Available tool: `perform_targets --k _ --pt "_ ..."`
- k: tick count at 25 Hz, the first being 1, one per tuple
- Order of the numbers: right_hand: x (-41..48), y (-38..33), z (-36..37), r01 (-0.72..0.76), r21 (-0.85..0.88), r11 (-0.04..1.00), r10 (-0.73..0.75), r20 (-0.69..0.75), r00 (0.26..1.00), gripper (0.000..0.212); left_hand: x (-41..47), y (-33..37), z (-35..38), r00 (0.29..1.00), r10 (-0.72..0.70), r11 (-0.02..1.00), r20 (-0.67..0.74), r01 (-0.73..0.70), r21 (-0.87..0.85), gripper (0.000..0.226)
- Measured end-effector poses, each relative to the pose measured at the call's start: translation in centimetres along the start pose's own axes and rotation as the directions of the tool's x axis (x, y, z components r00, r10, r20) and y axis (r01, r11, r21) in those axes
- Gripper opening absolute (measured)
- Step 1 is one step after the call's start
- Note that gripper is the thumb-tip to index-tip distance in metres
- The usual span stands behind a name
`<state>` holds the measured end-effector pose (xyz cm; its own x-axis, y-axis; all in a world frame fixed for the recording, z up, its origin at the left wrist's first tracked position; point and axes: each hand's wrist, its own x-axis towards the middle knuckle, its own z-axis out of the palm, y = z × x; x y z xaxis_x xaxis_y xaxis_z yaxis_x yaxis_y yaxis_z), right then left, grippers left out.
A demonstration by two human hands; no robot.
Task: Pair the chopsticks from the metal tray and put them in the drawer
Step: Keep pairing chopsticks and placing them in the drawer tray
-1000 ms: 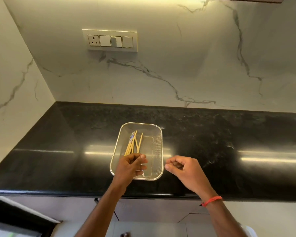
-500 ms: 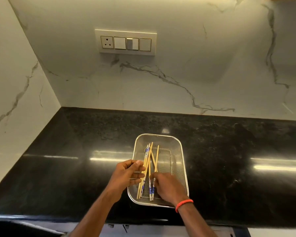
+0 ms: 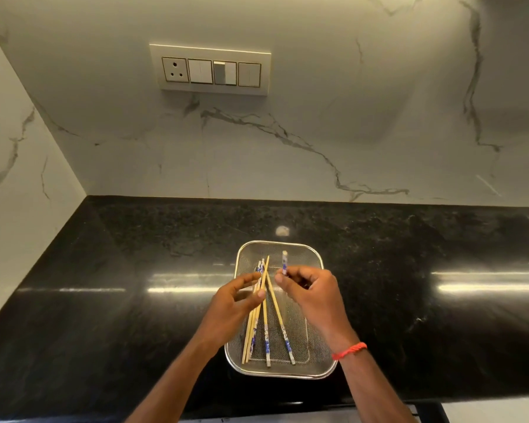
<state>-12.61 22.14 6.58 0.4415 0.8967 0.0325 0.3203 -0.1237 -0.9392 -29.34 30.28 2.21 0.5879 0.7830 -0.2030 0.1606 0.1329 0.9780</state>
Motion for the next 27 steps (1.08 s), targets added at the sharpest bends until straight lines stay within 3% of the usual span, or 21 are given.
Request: perform_targets --k 3,6,8,9,12,17,22,27 --pt "1.0 -1.3 0.7 0.016 0.095 0.995 -0.019 0.029 0.999 0.012 0.1 0.7 0.9 0.984 0.060 0.997 0.170 -0.052 -0.051 0.038" --pt "2.2 -0.8 1.5 -0.009 0.180 0.984 -0.004 0.071 0.997 0.014 0.1 1.0 1.4 0.994 0.060 0.997 0.093 -0.056 -0.044 0.017" --pt "2.9 0.5 2.2 -0.106 0.264 0.959 0.089 0.075 0.993 0.019 0.1 0.9 1.0 0.999 0.015 0.997 0.040 -0.011 -0.078 0.017" --pt "3.1 1.3 2.5 -0.167 0.235 0.958 0.154 0.073 0.985 0.023 0.0 0.8 0.5 1.000 -0.008 0.996 0.014 0.009 -0.094 0.017" --pt "3.2 4.3 4.0 -0.248 -0.187 0.950 0.265 0.070 0.962 0.028 -0.5 0.1 -1.1 0.995 -0.058 0.989 -0.080 0.046 -0.143 0.016" --pt "2.6 6.3 6.8 -0.133 -0.500 0.856 0.189 0.063 0.980 0.047 -1.6 -0.8 -2.6 0.981 -0.131 0.975 -0.140 0.101 -0.199 0.018" --pt "3.8 6.7 7.0 -0.262 -0.436 0.861 0.289 -0.006 0.957 0.053 -2.4 -1.1 -2.5 0.977 -0.145 0.976 -0.158 0.115 -0.186 0.019" --pt "4.4 6.6 6.3 -0.306 -0.448 0.840 0.329 -0.028 0.944 0.043 -2.2 -1.2 -2.1 0.976 -0.157 0.972 -0.153 0.126 -0.198 0.020"
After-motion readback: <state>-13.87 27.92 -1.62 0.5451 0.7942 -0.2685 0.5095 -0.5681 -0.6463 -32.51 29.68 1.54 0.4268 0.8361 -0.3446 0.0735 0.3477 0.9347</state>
